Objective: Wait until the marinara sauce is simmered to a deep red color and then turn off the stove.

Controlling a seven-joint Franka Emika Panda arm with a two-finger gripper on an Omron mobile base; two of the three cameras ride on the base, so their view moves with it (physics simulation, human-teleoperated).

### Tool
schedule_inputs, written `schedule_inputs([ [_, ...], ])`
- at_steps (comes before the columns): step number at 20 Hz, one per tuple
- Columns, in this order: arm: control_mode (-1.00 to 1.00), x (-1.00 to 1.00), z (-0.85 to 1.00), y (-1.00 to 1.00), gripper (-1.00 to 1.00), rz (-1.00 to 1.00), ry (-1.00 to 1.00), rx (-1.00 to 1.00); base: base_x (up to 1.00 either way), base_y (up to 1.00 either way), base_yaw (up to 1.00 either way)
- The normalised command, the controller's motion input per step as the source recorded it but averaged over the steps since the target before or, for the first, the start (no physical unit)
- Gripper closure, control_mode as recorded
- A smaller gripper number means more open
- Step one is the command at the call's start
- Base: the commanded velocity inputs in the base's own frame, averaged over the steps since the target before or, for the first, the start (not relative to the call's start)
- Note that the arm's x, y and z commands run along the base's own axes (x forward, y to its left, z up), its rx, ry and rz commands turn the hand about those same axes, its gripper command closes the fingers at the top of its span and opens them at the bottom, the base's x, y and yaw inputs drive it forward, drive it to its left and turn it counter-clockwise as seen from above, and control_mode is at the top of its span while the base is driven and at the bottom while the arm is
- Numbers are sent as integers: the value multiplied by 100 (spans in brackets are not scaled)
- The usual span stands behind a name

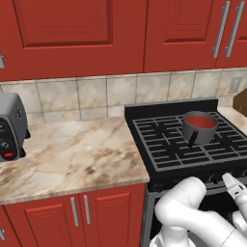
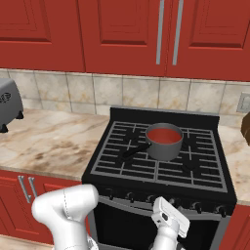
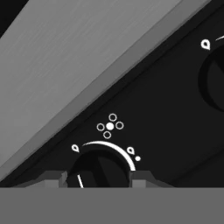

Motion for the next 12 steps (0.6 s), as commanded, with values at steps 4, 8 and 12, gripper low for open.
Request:
schedule_inputs([
  [4, -100, 0, -4, -21, 100, 0, 0, 16, 0, 0, 0],
  [8, -100, 0, -7, -19, 100, -2, 0, 28, 0, 0, 0],
  [12, -100, 0, 0, -10, 100, -4, 0, 31, 0, 0, 0],
])
